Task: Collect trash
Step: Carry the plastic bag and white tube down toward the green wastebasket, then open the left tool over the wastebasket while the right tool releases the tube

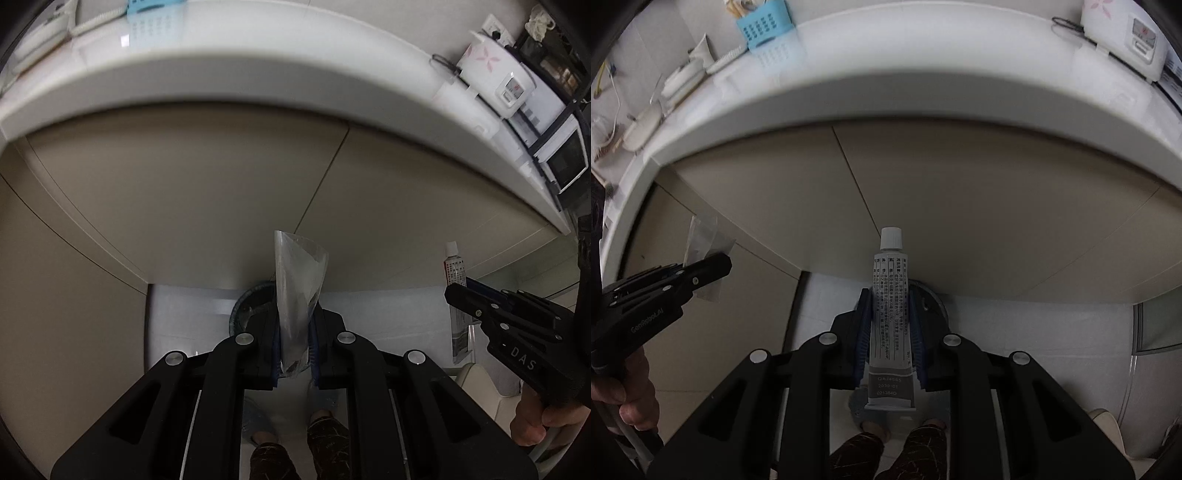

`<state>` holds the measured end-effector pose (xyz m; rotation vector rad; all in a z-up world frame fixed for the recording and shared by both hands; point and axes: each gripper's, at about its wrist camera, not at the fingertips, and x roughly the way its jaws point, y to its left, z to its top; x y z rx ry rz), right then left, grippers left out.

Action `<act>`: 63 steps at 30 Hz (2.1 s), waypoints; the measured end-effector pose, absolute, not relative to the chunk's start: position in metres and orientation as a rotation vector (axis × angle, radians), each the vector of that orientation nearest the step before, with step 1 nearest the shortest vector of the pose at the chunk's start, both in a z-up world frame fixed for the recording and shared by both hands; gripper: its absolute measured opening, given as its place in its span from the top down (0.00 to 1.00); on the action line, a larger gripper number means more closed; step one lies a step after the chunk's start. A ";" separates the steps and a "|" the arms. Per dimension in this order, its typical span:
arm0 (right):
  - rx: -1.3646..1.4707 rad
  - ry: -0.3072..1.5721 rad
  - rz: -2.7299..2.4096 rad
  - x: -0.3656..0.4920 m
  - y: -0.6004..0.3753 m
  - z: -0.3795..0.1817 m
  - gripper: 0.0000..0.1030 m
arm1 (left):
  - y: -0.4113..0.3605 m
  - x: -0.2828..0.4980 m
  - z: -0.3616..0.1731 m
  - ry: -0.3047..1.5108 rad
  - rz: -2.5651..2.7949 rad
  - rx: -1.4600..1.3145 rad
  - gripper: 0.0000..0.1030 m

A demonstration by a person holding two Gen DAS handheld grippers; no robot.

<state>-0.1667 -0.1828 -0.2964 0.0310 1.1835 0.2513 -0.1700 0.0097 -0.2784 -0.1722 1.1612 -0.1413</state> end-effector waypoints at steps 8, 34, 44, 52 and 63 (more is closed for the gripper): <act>0.047 1.277 0.285 -0.167 -0.200 -0.424 0.81 | -0.010 -0.166 -0.415 1.229 -0.113 -0.210 0.89; 0.039 1.409 0.309 -0.160 -0.217 -0.619 0.81 | -0.047 -0.153 -0.671 1.379 -0.101 -0.220 0.79; 0.045 1.383 0.314 -0.150 -0.204 -0.624 0.81 | -0.022 -0.155 -0.659 1.347 -0.012 -0.230 0.33; 0.011 1.338 0.317 -0.144 -0.176 -0.636 0.81 | 0.011 -0.164 -0.657 1.354 0.047 -0.242 0.08; -0.008 1.320 0.330 -0.131 -0.147 -0.659 0.80 | 0.038 -0.171 -0.659 1.367 0.073 -0.229 0.06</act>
